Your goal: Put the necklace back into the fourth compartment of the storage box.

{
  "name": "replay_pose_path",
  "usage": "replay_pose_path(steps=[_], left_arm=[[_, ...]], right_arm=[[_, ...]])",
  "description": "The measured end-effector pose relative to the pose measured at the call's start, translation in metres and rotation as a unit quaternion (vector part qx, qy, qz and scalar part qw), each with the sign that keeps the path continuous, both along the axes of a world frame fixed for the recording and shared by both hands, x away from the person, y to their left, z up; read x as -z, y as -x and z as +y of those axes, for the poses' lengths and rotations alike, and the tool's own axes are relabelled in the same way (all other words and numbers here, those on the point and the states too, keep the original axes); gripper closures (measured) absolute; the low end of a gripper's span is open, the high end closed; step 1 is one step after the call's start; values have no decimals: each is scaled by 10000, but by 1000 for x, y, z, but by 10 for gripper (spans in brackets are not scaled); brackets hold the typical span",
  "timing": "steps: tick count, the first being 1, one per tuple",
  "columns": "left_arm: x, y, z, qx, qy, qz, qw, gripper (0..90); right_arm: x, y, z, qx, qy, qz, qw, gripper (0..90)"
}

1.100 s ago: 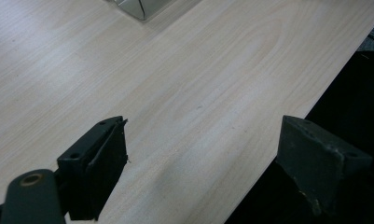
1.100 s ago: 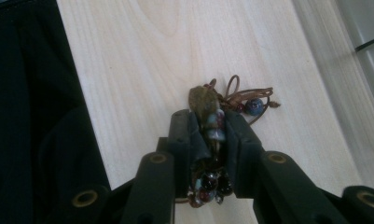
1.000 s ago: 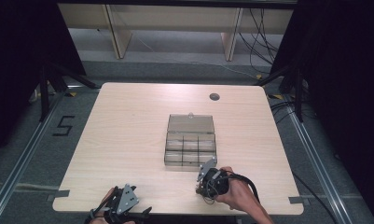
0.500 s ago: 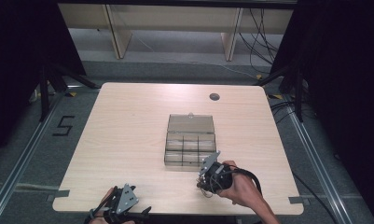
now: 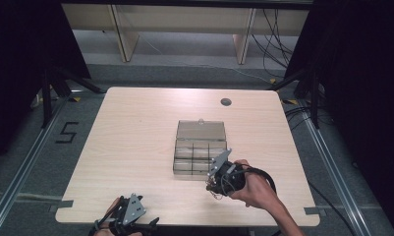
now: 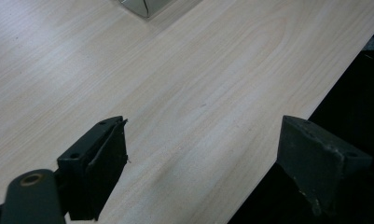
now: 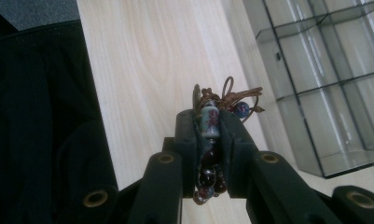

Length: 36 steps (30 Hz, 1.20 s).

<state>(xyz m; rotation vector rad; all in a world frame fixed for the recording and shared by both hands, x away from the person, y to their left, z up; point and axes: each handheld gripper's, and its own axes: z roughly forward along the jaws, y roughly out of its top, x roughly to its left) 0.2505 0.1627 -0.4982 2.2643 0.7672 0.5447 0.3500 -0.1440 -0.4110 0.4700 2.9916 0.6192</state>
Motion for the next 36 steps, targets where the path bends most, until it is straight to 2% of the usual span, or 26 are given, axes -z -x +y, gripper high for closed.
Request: replay_pose_path(steps=[1,2,4,5,13,16,18,19,21,22,23,24,25,26,27,29,31,36], left_arm=[[1,-1,0,50,11,-67,10000,155],[1,0,-1,15,45,-52,10000,155],[1,0,-1,22,42,-44,10000,155],[1,0,-1,31,47,-43,10000,155],[0,-1,0,81,-27,-54,9999,155],[1,0,-1,-27,80,16,10000,155],[1,0,-1,-15,75,-13,10000,155],[2,1,-1,-71,122,44,9999,155],[1,0,0,40,32,-37,10000,155],[1,1,-1,-4,90,-12,10000,155],[1,1,-1,-4,98,-12,10000,155],[1,1,-1,11,93,-15,10000,155],[0,2,-1,-36,72,83,9999,155],[1,2,-2,-32,114,75,9999,155],[0,1,-1,12,52,60,10000,155],[1,1,-1,-39,125,3,9999,155],[0,1,-1,-28,80,22,10000,155],[1,2,-1,-35,156,35,9999,155]], right_arm=[[-2,-2,1,-64,-25,-25,10000,793],[-5,-2,2,-3,-14,-37,10000,793],[-9,-5,4,-102,-43,-41,9999,793],[-11,-5,5,-30,-70,-26,10000,793],[-31,-19,18,-40,-135,-83,9999,793],[-36,-26,26,-142,-129,-208,9996,793],[-39,-30,30,-49,-105,-227,9997,793],[-40,-33,32,-113,-125,-231,9996,793],[-42,-38,36,-123,-98,-243,9996,793],[-42,-41,38,-115,-86,-268,9995,793],[-43,-42,40,9,-83,-240,9997,793],[-44,-46,42,2,-63,-266,9996,793],[-44,-48,43,30,-37,-260,9996,793],[-45,-50,45,57,-13,-246,9997,793],[-44,-54,47,-7,-26,-297,9996,793],[-44,-58,50,69,1,-232,9997,793],[-43,-63,52,107,-19,-253,9996,792],[-40,-76,56,160,-7,-175,9997,793]])
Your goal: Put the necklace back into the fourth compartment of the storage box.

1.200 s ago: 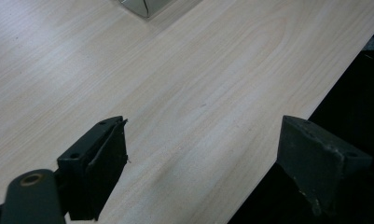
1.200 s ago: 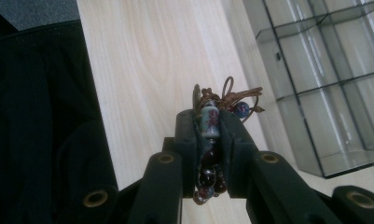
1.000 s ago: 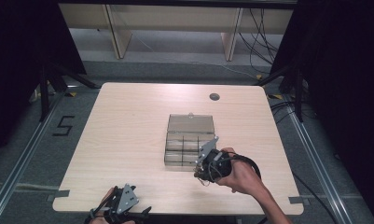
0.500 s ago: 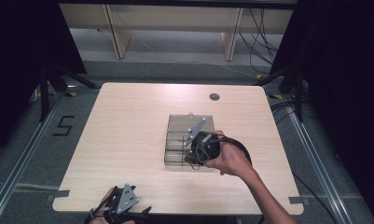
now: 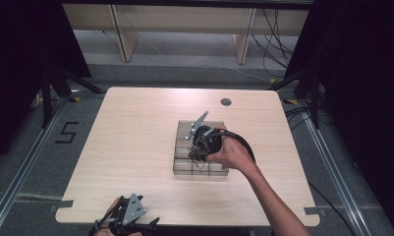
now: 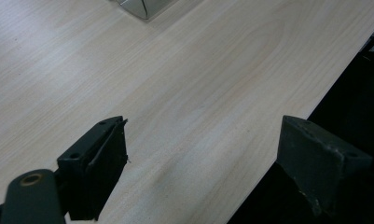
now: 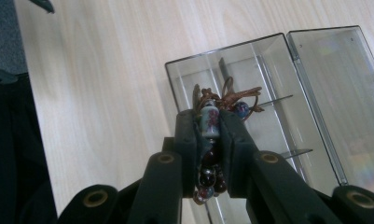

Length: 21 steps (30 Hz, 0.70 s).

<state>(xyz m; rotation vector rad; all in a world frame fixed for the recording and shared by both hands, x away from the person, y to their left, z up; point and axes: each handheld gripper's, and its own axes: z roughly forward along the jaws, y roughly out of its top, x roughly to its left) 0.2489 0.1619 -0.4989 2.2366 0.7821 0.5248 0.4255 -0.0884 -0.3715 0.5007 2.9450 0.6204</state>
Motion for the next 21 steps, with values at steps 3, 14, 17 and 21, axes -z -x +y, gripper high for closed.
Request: replay_pose_path(steps=[3,14,17,21], left_arm=[[-1,-1,0,60,-49,-3,10000,155],[0,0,-1,-9,22,-31,10000,155],[-1,0,-1,-9,7,-34,10000,155],[-1,0,-1,1,-2,-34,10000,155]], right_arm=[[3,-4,2,-36,5,-14,10000,792],[14,-18,17,36,78,84,9999,792],[16,-19,20,93,99,101,9999,792],[22,-22,27,2,142,145,9998,792]])
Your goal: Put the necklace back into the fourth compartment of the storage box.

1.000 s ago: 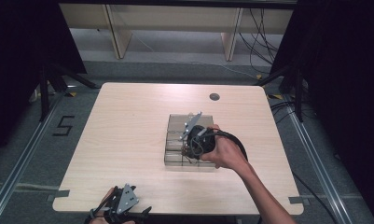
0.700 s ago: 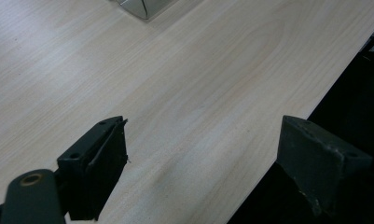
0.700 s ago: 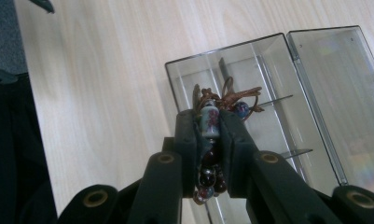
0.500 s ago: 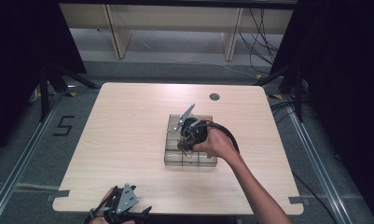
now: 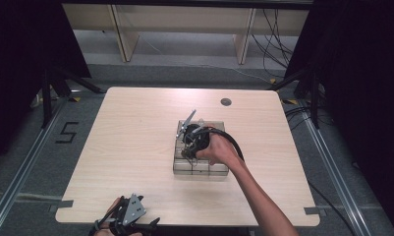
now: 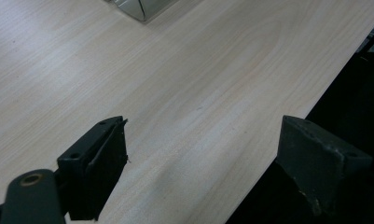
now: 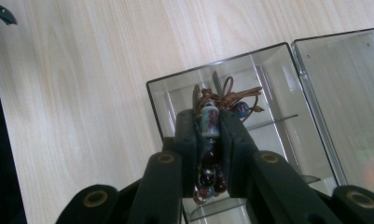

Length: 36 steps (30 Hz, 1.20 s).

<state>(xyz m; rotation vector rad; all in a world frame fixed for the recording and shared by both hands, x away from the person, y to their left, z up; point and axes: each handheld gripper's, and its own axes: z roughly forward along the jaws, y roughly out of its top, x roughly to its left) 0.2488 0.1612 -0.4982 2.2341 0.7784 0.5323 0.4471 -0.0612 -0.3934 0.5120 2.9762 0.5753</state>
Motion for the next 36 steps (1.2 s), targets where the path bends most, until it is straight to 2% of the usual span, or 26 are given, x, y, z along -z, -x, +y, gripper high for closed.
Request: replay_pose_path(steps=[13,17,20,21,22,23,25,26,28,32,34,36], left_arm=[[0,0,0,-2,10,16,10000,155],[0,0,0,-5,10,2,10000,155],[0,1,-1,-21,46,9,10000,155],[0,1,0,16,40,50,10000,155],[0,0,0,22,24,40,10000,155],[0,0,0,17,30,24,10000,155],[0,1,0,-13,53,27,10000,155],[-2,0,1,68,-49,43,10000,155],[0,0,0,33,10,21,10000,155],[-1,0,0,12,-84,-4,10000,155],[0,0,0,10,15,38,10000,155],[0,0,0,22,-23,16,10000,155]], right_arm=[[11,-6,14,28,-13,98,9999,792],[16,-8,18,37,39,150,9999,792],[20,-10,19,36,115,103,9999,792],[23,-11,21,20,268,168,9995,792],[25,-12,22,-38,255,161,9995,792],[26,-11,23,63,281,207,9994,792],[29,-13,23,69,254,239,9994,792],[31,-14,22,-7,225,228,9995,792],[35,-14,22,76,321,298,9990,792],[45,-16,19,58,339,357,9988,792],[47,-15,19,140,388,398,9984,791],[49,-16,18,131,367,415,9984,792]])
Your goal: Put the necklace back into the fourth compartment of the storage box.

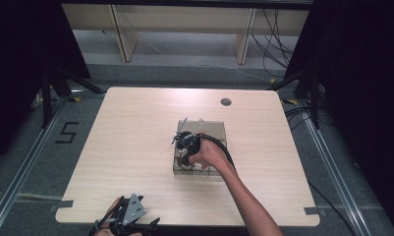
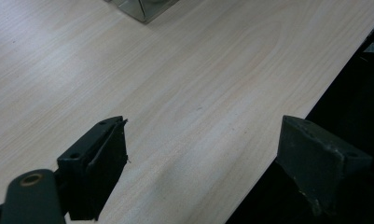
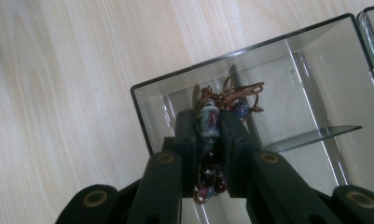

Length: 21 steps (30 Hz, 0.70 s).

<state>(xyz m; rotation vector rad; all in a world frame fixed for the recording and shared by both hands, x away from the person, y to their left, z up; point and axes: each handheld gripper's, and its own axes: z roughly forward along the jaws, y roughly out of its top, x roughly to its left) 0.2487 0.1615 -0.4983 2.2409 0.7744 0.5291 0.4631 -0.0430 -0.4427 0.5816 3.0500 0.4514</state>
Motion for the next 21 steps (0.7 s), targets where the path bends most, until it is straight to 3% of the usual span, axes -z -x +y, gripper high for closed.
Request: replay_pose_path(steps=[5,6,10,14,17,21], left_arm=[[0,0,0,-17,12,-7,10000,155],[-1,0,1,10,-73,3,10000,155],[-1,1,0,-23,-5,57,10000,155],[-1,0,0,-7,-73,-11,10000,155],[-1,0,1,-9,-79,-20,10000,155],[-1,0,1,-5,-83,-16,10000,155]], right_arm=[[3,0,2,3,-5,31,10000,791],[3,-1,3,-18,-8,33,10000,791],[5,0,5,3,23,87,10000,791],[11,-1,10,-159,-58,84,9998,790],[14,-1,11,-108,29,137,9998,786],[13,-2,10,-44,-67,146,9999,740]])
